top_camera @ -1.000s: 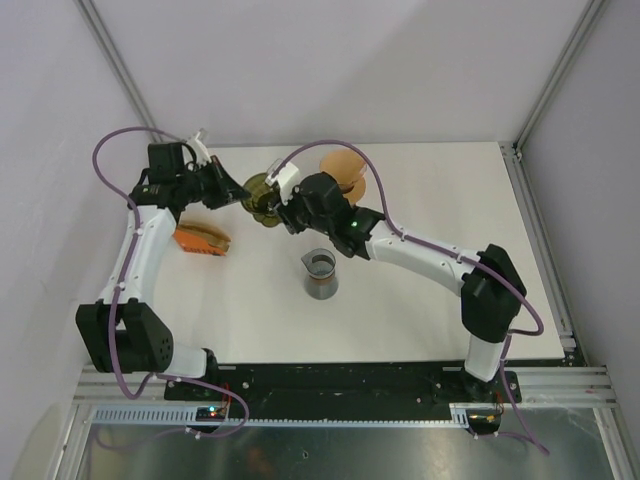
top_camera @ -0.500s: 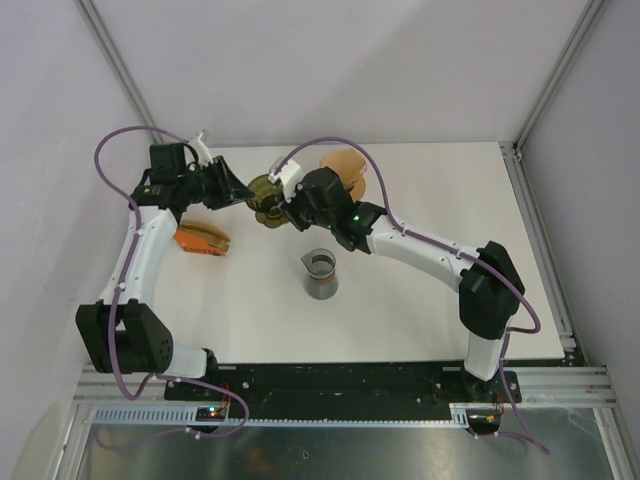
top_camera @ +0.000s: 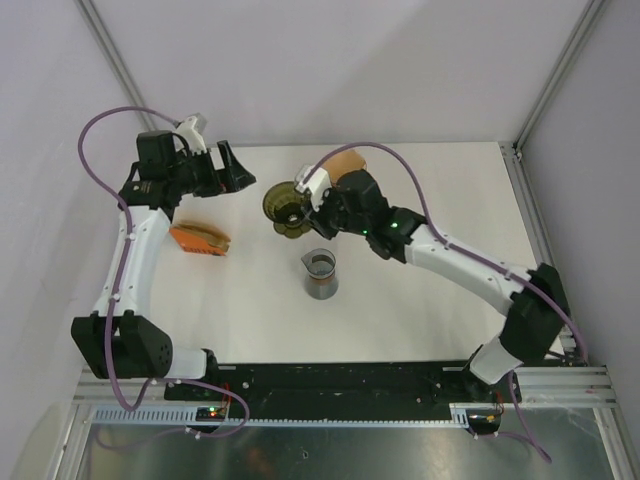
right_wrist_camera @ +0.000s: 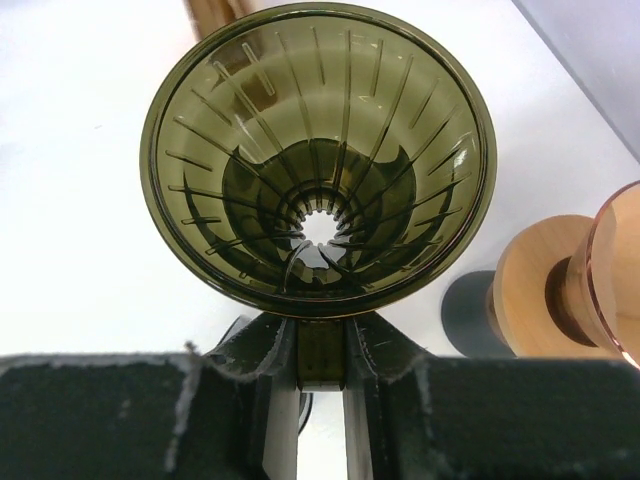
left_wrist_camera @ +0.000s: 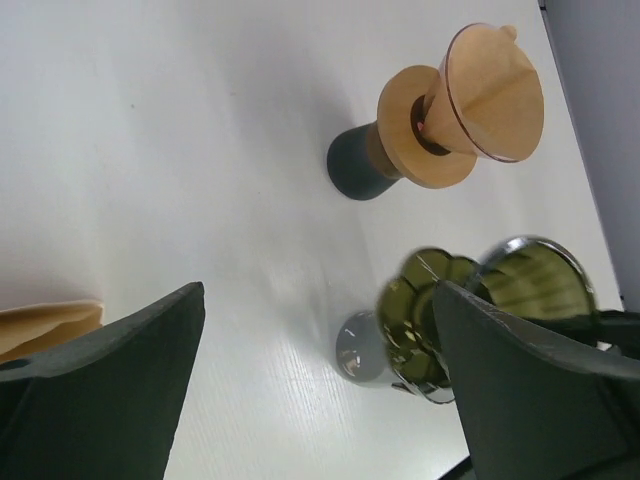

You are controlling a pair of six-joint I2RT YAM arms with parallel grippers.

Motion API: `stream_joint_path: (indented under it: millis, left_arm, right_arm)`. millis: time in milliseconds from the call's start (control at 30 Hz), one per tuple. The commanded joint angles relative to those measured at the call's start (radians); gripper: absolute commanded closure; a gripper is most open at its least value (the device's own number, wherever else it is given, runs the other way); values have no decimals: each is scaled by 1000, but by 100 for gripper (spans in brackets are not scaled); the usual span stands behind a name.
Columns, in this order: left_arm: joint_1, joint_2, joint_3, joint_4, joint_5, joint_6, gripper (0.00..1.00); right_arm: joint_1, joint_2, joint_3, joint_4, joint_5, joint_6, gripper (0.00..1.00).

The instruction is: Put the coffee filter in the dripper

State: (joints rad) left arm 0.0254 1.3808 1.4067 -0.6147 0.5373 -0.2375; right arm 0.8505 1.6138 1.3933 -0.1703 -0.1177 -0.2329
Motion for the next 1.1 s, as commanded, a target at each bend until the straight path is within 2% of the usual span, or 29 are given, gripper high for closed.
stream_joint_path:
  millis: [0, 100, 233, 500, 767, 1067]
  left_arm:
    - [10, -53, 47, 0, -34, 82, 0]
    - [13, -52, 33, -1, -30, 100, 0]
    - [12, -39, 9, -3, -12, 104, 0]
    - [13, -15, 4, -3, 28, 91, 0]
    - [13, -21, -4, -3, 33, 94, 0]
    - [12, -16, -9, -2, 35, 96, 0]
  right_arm:
    - [-31, -149, -41, -37, -205, -100, 100]
    - [-70, -198, -77, -112, -356, -154, 100]
    - [-103, -275, -177, -110, -489, -214, 100]
    - [-151, -296, -237, -160, -633, -281, 100]
    - [-217, -231, -265, -107, -691, -254, 100]
    - [-223, -172, -293, -22, -677, -232, 100]
